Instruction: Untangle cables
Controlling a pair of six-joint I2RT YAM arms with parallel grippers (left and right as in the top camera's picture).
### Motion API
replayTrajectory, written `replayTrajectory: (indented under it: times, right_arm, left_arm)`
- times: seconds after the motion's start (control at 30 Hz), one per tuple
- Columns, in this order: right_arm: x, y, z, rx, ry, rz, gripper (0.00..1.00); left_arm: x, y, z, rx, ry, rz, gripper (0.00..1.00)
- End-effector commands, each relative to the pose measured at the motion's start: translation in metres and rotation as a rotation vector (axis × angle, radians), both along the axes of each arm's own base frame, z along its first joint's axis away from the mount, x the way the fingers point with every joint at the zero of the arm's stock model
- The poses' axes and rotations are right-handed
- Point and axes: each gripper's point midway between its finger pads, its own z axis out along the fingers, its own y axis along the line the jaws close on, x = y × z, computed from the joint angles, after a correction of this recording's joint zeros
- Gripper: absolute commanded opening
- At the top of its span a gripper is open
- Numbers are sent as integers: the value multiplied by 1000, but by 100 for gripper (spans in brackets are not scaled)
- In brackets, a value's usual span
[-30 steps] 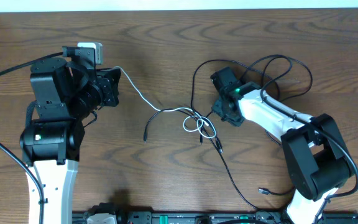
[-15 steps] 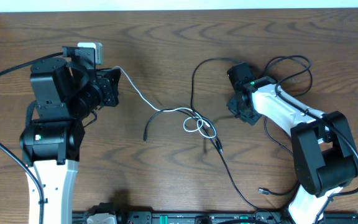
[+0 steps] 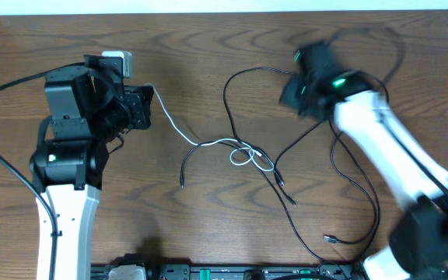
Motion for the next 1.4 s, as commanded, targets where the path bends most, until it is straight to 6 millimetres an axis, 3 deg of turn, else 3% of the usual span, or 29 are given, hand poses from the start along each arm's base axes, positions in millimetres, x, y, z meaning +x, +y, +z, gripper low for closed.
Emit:
replayTrajectory:
  times: [0.0,0.03,0.13,0.2,0.3,0.37,0.43,0.5,0.87,1.0,1.17,1.37]
  right_arm:
    - [4,-22,119,4,-257,53,1]
    - [3,-34,144,-10,-297,38,1]
    - [-9,-66,184,-48,-329,-3,1]
    - [-21,-87,193,-78,-304,-26,1]
    - [-29,-103,185,-108,-248,-49,1]
    - [-31,-108,175,-133,-211,-63,8]
    - [-31,-110,165,-164,-180,-53,40]
    - [-31,-114,152,-207,-136,-63,50]
    - [-19,-99,67,-282,73,-83,51]
    - [-17,-75,20,-295,123,-7,53]
    - [-16,-46,-24,-250,135,76,54]
    - [-33,-37,-76,-231,193,44,56]
  left_arm:
    - [1,-4,-3,-11,8,-19,21]
    - [2,-4,-3,-12,10,-19,21]
    - [1,-5,-3,-18,11,-27,21]
    - [1,-7,-3,-25,10,-37,21]
    - [1,-7,-2,-25,6,-37,21]
    - [2,-7,-2,-25,4,-37,21]
    - [2,-7,-1,-25,3,-37,21]
    - [3,-7,-1,-25,-2,-37,21]
    - [6,-8,5,-23,-31,-48,21]
    - [0,-27,11,-38,-72,-182,22]
    - [0,-27,12,-40,-72,-184,24]
    - [-1,-34,16,-65,-87,-219,24]
